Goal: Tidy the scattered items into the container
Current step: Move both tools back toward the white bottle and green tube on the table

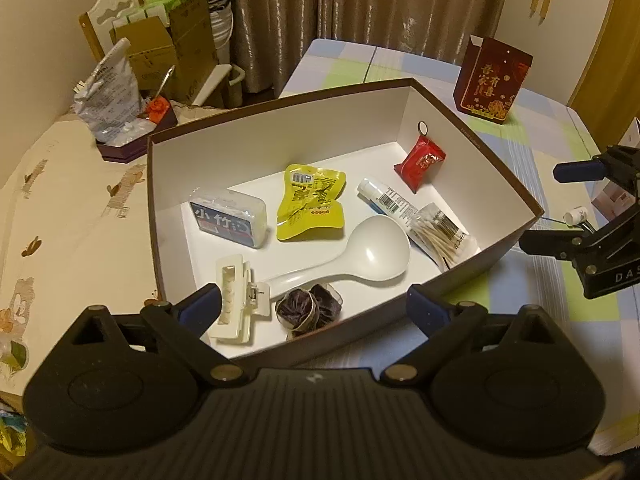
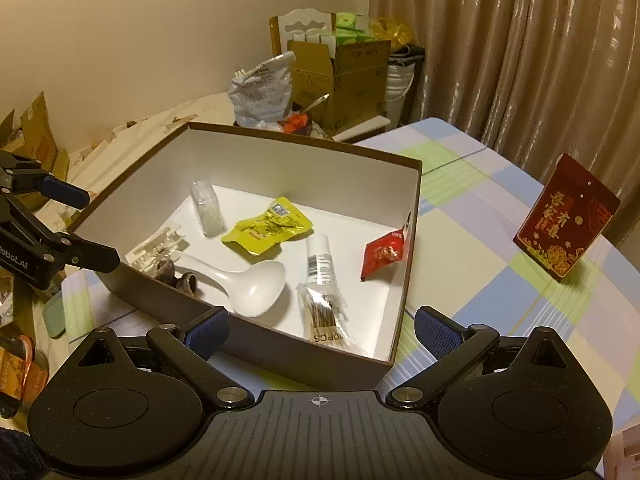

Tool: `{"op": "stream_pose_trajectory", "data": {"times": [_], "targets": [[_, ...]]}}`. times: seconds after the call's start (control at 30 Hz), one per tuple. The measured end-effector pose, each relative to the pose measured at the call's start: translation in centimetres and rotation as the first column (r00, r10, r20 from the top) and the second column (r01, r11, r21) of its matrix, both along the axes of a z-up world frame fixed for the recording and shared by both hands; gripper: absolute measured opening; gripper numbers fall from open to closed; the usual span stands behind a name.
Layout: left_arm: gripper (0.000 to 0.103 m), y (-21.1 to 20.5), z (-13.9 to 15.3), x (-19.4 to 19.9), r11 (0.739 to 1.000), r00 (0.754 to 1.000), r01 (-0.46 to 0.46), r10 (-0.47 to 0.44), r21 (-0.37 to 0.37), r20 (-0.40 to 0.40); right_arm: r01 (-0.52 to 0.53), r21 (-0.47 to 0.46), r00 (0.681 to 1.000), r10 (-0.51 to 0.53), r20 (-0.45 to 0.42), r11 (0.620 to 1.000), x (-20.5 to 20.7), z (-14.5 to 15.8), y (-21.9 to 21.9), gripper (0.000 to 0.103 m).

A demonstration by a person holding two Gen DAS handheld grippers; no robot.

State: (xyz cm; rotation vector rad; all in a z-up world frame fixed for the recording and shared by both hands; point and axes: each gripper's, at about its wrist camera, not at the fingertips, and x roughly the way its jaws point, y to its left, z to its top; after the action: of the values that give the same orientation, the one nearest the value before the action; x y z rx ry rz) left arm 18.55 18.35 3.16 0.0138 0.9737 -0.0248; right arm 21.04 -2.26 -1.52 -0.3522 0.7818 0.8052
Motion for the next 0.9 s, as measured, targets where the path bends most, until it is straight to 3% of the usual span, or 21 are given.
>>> {"op": "stream_pose_trajectory", "data": {"times": [0.9], "targets": [[0.099,-5.5,2.7,-8.1,0.997,0.996,-0.060,0.057,0.046,0.071,-0.055,0.051,0.997,0.052,0.053,0.997,-7.3,2.6,-5.6,0.103]]}}
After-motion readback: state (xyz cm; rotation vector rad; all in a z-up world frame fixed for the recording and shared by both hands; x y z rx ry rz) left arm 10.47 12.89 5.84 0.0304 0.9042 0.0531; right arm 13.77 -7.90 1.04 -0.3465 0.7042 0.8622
